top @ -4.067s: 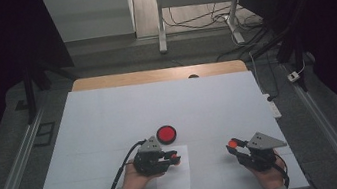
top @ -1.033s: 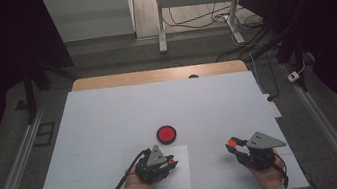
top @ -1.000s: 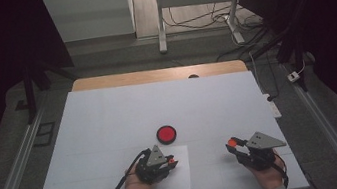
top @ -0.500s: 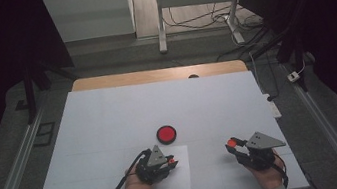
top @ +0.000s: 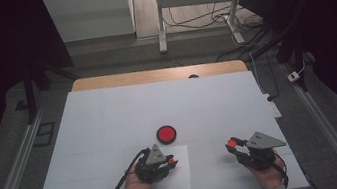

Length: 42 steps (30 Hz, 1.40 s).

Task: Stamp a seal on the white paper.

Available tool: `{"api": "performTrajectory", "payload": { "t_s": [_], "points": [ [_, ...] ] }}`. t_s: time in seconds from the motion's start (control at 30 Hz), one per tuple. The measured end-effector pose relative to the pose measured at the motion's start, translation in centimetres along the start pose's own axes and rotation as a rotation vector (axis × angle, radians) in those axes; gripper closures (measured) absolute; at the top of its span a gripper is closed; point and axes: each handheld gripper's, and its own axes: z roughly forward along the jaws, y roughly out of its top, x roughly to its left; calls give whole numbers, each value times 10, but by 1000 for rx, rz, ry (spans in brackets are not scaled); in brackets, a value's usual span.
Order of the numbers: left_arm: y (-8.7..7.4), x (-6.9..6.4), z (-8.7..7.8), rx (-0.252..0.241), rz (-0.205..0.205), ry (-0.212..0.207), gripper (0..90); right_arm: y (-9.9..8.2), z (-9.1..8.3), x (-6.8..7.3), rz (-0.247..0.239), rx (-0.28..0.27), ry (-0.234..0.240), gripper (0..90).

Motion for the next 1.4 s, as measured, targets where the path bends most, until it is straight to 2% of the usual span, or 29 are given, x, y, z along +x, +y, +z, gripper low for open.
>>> {"api": "performTrajectory", "payload": {
  "t_s": [0.07,0.23,0.3,0.63,0.83,1.07,1.4],
  "points": [
    [1,2,0,-33,-26,-44,726,0,0,-1,-2,-2,-2,637],
    [11,1,-14,-119,-43,-71,726,0,-1,-1,-2,-1,-4,636],
    [14,2,-19,-132,-44,-80,726,0,-1,-1,-1,-2,-1,637],
    [20,11,-43,-188,-61,-100,724,0,1,0,-1,0,2,637],
    [23,16,-56,-198,-67,-120,723,0,1,0,-6,5,5,636],
    [23,20,-65,-208,-74,-117,722,0,1,1,-2,4,7,637],
    [26,28,-85,-255,-98,-126,722,0,2,1,-4,10,8,637]
  ]
}}
